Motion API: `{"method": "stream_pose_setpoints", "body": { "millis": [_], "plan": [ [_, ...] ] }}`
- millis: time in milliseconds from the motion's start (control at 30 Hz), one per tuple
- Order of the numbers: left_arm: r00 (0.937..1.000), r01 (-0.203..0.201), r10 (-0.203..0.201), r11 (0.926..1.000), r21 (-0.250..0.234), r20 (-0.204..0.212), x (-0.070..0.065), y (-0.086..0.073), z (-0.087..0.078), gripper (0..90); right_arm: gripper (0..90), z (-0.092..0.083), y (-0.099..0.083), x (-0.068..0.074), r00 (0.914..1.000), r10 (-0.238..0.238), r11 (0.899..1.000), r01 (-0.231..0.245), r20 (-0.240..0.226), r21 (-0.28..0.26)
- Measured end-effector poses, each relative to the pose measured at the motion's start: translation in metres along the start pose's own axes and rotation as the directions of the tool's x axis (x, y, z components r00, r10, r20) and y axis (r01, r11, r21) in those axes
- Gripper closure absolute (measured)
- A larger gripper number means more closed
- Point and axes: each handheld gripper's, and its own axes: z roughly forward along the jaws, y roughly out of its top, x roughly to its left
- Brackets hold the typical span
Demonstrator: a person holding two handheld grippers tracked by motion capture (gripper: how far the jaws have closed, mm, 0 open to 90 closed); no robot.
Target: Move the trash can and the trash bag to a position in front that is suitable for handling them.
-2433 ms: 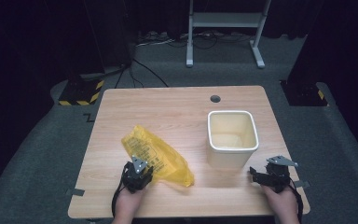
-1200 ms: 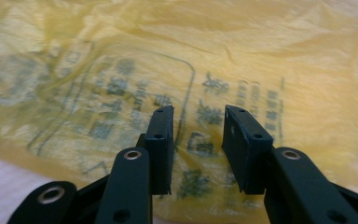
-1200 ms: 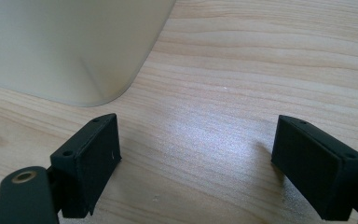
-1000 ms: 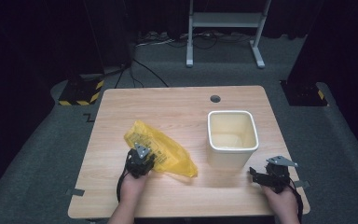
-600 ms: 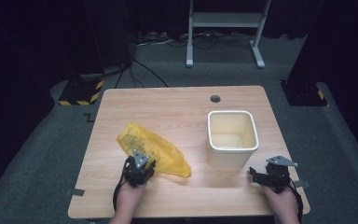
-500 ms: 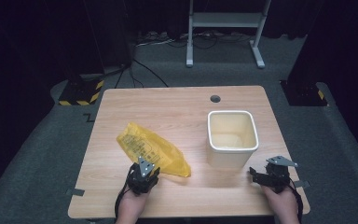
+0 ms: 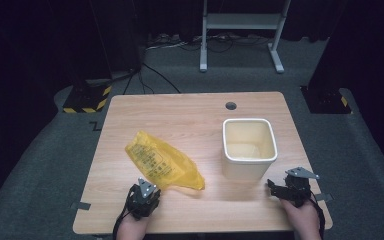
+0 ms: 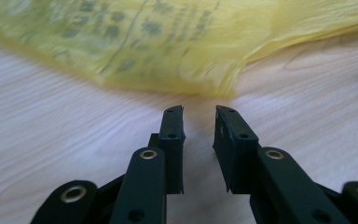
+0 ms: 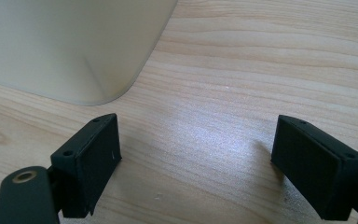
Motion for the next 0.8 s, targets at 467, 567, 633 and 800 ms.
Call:
{"method": "stream_pose_setpoints", "body": {
  "millis": [467,567,633,800],
  "plan": [
    [0.9853,-0.138,0.140,0.9900,-0.029,0.098,-0.059,0.081,0.072,72.6,15.0,0.000,0.000,0.000,1.0000,-0.003,1.000,0.003,-0.004,0.001],
    [0.9848,-0.117,0.123,0.9918,-0.051,0.123,-0.062,0.087,0.073,72.2,15.0,0.000,0.000,0.000,1.0000,-0.005,1.000,0.005,-0.007,0.001],
    [0.9842,-0.119,0.126,0.9907,-0.067,0.124,-0.059,0.084,0.065,71.8,15.0,0.000,0.000,-0.001,1.0000,-0.004,1.000,0.004,-0.009,0.001],
    [0.9908,-0.103,0.111,0.9892,-0.104,0.077,-0.030,0.069,0.040,72.7,15.0,0.000,0.000,-0.001,0.9999,-0.006,1.000,0.006,-0.010,0.001]
  ]
}}
